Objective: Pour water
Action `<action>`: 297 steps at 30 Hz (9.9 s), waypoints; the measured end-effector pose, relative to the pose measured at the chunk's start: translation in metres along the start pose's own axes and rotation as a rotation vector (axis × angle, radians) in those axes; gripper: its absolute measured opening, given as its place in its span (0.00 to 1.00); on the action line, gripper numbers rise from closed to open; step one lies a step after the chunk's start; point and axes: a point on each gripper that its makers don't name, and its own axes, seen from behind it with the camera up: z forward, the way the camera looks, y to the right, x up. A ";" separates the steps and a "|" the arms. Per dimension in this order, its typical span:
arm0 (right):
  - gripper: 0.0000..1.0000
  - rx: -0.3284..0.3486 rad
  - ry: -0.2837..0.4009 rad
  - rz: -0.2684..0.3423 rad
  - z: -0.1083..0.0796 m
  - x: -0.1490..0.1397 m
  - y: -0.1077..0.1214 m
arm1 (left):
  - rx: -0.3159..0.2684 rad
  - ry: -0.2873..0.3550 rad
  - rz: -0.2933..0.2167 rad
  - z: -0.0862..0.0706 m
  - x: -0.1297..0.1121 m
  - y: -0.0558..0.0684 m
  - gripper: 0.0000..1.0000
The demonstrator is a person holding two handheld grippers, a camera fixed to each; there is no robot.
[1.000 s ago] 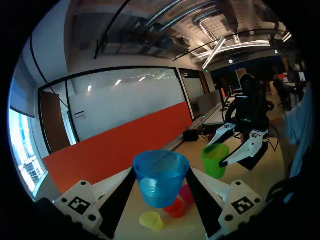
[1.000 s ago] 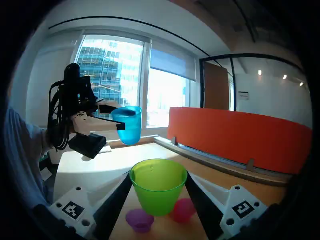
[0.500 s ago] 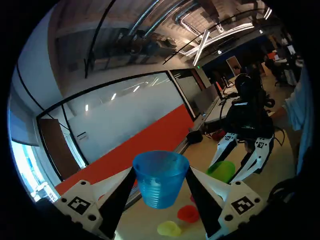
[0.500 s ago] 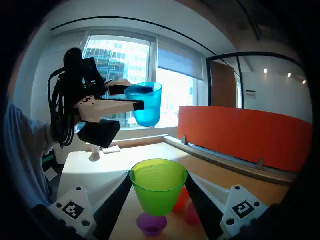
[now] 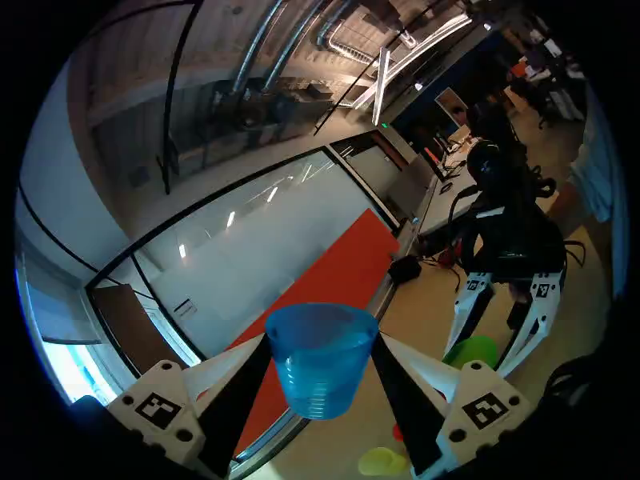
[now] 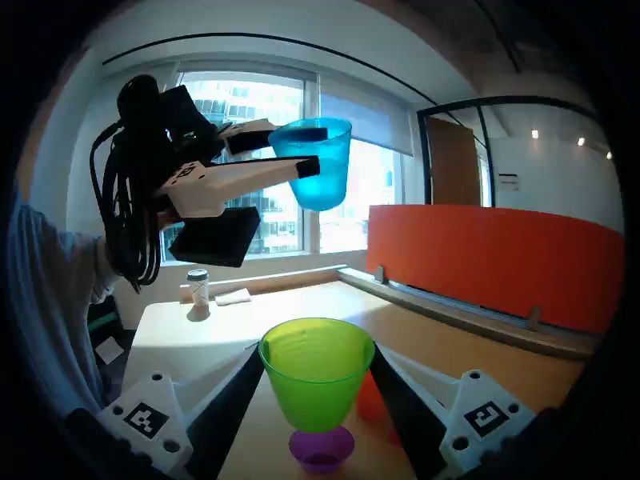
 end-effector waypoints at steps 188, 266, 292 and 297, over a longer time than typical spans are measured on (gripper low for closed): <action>0.92 -0.003 0.026 -0.027 0.000 0.011 -0.002 | 0.052 0.047 0.726 0.010 0.049 0.015 0.86; 0.92 -0.050 0.062 0.016 -0.027 0.032 0.012 | -0.040 0.076 -0.678 -0.008 0.006 -0.006 0.86; 0.92 -0.115 0.007 0.027 -0.062 0.024 0.041 | -0.098 -0.047 -0.702 -0.033 -0.066 0.051 0.87; 0.92 -0.122 0.006 0.032 -0.065 0.023 0.045 | -0.105 -0.061 -0.717 -0.035 -0.078 0.059 0.87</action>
